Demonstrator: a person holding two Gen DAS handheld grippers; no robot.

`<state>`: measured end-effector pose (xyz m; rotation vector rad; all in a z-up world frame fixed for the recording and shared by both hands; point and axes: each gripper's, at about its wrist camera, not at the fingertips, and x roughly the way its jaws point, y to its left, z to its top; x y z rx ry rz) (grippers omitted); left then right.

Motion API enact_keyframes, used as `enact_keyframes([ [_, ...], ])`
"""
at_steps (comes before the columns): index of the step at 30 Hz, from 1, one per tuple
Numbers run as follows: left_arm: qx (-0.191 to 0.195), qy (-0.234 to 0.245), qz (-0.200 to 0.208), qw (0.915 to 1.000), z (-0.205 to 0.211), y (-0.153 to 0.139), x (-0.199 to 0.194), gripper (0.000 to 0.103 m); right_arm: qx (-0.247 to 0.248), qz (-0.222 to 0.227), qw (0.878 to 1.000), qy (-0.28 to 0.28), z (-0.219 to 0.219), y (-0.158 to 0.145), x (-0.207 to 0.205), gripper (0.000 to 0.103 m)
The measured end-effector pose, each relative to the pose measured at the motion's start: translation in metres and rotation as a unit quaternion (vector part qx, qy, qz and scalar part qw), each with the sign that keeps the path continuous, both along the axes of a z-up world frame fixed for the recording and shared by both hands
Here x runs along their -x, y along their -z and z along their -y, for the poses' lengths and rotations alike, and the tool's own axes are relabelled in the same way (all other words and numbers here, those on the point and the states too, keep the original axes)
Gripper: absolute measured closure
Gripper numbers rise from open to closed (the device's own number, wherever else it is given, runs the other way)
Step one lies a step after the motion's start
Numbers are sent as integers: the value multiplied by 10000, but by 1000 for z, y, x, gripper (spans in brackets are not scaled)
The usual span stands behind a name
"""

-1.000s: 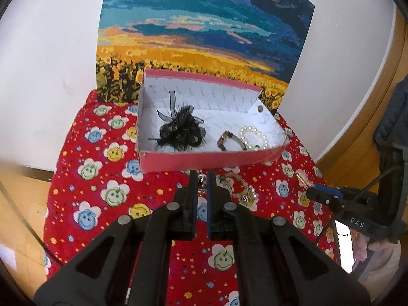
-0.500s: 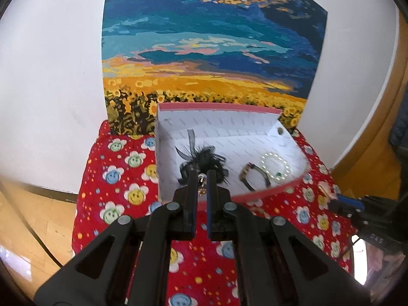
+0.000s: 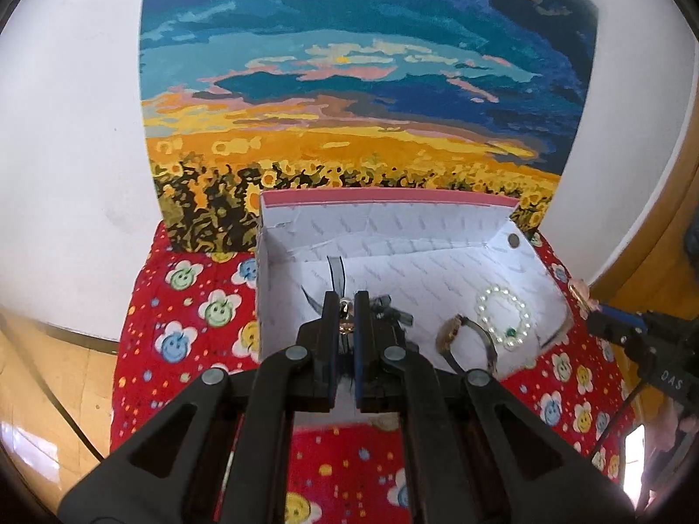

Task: Organize jewelry
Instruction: 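Carry the hair clip and gold earring into the pink box and open both grippers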

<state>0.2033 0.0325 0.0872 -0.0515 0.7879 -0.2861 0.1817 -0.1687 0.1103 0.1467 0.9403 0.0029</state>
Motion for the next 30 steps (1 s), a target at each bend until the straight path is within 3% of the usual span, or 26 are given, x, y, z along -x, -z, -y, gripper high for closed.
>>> enact_keyframes([
  [13, -153, 4, -332, 9993, 14, 39, -49, 103, 71, -323, 9993, 167, 20, 49, -77, 85],
  [24, -140, 2, -383, 9992, 17, 50, -62, 103, 1, -437, 9986, 298, 30, 75, -102, 85],
  [26, -165, 19, -387, 9991, 19, 49, -61, 96, -35, -402, 9987, 301, 32, 75, -101, 85],
  [28, -167, 11, -389, 9991, 21, 49, -61, 75, -76, -372, 9988, 297, 31, 73, -101, 85],
  [30, -167, -10, -321, 9993, 21, 45, -57, 67, -122, -340, 9989, 299, 32, 68, -97, 83],
])
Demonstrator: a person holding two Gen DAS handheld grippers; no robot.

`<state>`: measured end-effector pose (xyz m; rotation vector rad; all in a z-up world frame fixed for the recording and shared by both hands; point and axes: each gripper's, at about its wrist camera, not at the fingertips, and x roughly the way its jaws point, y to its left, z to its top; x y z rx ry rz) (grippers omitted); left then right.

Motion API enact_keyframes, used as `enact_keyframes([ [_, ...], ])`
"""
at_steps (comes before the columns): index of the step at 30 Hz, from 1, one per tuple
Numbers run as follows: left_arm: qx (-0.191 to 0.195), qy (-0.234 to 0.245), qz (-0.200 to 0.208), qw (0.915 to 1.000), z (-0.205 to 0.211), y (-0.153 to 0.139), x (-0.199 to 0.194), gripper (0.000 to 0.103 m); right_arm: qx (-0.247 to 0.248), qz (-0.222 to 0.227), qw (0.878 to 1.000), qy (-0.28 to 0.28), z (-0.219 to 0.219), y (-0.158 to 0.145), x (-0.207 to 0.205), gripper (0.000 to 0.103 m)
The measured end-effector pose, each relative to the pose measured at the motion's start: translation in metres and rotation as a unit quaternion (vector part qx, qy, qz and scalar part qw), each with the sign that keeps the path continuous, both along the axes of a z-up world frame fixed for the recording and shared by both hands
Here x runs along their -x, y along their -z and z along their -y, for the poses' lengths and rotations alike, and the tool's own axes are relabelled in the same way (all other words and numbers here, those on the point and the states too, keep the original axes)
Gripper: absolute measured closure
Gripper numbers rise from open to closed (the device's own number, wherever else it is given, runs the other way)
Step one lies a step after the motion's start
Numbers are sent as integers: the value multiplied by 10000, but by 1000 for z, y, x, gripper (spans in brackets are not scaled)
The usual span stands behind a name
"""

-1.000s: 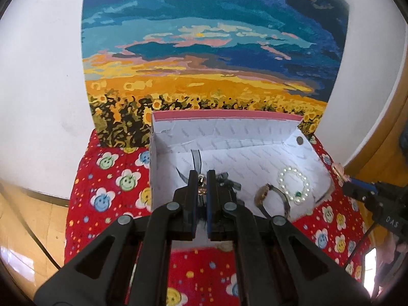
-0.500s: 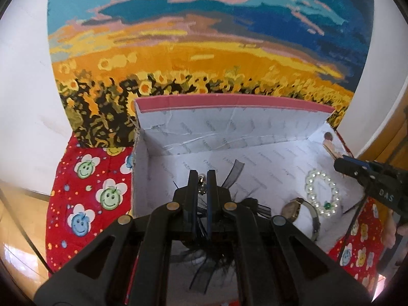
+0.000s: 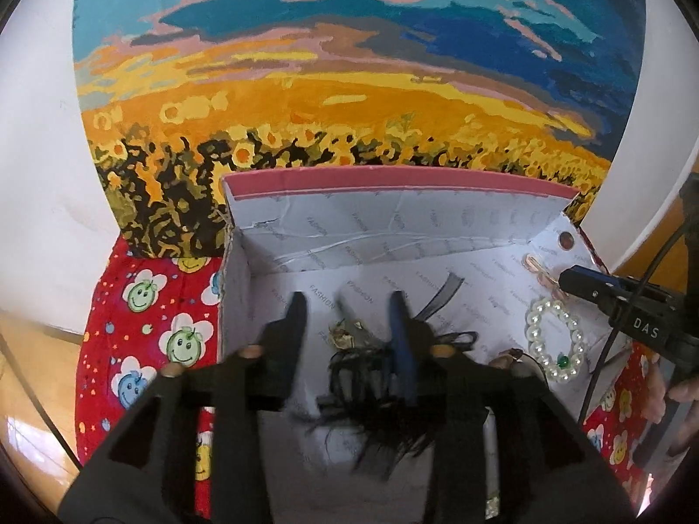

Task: Organize jewelry
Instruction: 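Carry the hair clip and gold earring into the pink box and open both grippers, then withdraw both grippers from the box back over the bed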

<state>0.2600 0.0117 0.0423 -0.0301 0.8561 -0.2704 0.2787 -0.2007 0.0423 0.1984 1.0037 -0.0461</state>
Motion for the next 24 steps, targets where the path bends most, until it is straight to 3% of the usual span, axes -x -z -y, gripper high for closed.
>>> enact_keyframes([
  [10, 14, 59, 166, 9998, -6, -28, 31, 61, -154, 336, 9993, 10, -1, -41, 39, 72],
  [17, -22, 109, 278, 9996, -12, -47, 64, 60, -144, 481, 9987, -92, -16, -67, 73, 72],
  [24, 65, 68, 140, 9999, -16, -57, 97, 60, -152, 617, 9979, -162, -35, -88, 109, 71],
])
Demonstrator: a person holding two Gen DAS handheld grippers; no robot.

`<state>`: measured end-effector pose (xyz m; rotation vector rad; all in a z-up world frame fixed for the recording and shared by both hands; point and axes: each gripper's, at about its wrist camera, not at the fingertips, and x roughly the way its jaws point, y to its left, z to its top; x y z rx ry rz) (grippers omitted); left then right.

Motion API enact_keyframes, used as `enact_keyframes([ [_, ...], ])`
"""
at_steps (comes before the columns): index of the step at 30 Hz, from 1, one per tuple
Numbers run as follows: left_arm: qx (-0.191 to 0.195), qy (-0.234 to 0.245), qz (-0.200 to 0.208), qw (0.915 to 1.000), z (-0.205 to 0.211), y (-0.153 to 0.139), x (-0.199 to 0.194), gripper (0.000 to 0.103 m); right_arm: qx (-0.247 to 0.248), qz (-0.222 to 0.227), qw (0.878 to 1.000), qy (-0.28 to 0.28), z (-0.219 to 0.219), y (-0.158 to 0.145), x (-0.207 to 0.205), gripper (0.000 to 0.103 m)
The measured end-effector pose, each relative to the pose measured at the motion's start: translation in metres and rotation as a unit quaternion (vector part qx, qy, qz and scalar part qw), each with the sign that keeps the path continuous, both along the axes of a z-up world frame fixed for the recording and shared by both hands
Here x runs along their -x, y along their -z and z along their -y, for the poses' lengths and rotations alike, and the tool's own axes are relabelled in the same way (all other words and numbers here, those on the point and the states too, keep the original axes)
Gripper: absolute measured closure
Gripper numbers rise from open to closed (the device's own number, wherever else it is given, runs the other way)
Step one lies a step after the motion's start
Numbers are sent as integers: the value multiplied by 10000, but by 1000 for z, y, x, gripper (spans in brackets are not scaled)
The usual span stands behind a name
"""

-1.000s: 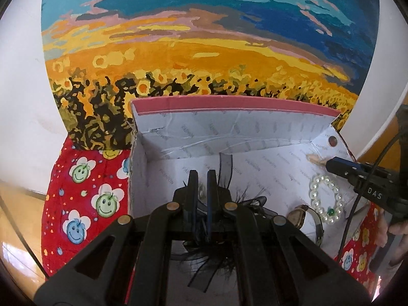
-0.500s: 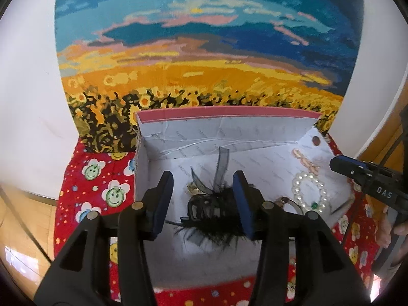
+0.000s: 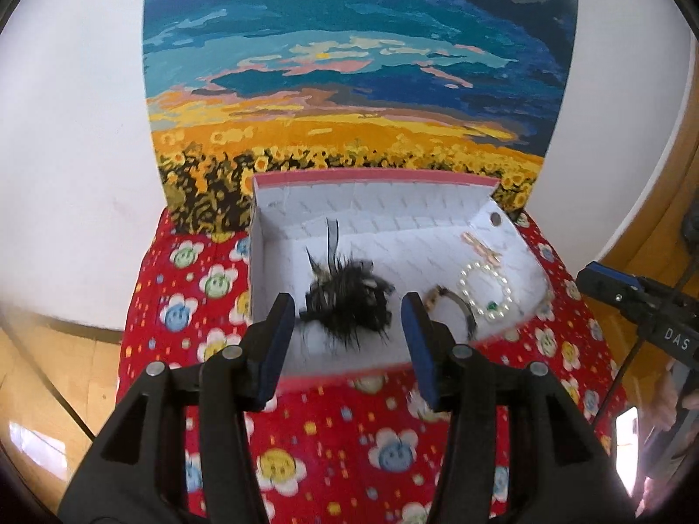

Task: Organize jewelry
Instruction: 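Withdraw both grippers from the box back over the bed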

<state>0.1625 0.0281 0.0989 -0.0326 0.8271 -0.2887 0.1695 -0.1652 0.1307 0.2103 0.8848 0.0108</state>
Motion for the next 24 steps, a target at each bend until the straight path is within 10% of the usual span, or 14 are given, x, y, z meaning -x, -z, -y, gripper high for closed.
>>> enact_keyframes([
  [24, 253, -151, -301, 9991, -18, 25, 74, 58, -596, -375, 9975, -88, -56, 31, 77, 71],
])
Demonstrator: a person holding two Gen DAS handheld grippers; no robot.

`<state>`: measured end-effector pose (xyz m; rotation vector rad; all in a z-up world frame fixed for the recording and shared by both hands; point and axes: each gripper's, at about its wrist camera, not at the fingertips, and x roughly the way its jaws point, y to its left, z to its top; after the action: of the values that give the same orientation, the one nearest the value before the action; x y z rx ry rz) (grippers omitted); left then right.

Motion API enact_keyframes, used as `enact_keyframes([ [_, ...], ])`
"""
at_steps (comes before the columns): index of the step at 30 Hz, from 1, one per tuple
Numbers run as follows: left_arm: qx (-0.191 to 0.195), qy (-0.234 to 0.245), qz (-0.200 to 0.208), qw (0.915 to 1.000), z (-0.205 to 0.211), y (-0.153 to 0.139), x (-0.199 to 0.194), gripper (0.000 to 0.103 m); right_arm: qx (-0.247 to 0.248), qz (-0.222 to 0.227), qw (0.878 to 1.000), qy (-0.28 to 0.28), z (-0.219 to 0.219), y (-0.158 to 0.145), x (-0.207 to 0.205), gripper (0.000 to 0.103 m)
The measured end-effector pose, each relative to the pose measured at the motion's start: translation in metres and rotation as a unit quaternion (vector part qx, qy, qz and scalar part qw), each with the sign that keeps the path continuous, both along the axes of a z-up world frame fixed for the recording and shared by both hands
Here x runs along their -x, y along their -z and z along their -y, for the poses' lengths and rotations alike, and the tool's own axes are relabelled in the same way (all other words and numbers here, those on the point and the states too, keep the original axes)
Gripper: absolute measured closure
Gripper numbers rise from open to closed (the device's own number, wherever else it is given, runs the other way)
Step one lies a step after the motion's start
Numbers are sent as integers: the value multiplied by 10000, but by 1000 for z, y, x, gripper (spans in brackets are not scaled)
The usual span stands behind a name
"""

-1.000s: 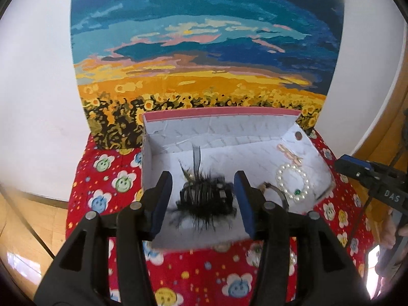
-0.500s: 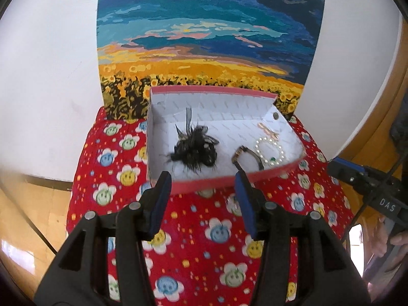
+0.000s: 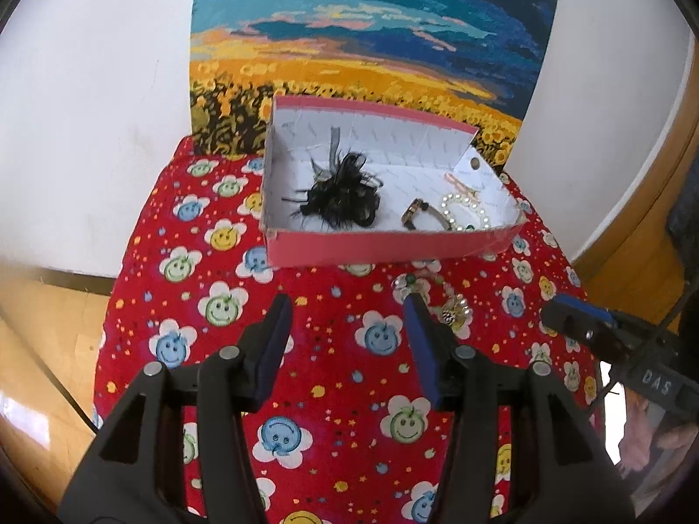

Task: Organize jewelry
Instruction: 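Withdraw both grippers from the box back over the bed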

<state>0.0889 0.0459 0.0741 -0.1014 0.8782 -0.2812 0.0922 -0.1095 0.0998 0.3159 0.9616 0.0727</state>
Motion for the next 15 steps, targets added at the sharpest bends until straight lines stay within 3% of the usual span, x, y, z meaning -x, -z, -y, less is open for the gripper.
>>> enact_keyframes([
  [6, -79, -184, 17, 9998, -2, 20, -4, 57, -142, -261, 9995, 75, -17, 25, 0, 71],
  [15, -285, -207, 29, 9994, 0, 39, -12, 57, 18, -589, 9982, 85, -34, 60, -16, 71],
])
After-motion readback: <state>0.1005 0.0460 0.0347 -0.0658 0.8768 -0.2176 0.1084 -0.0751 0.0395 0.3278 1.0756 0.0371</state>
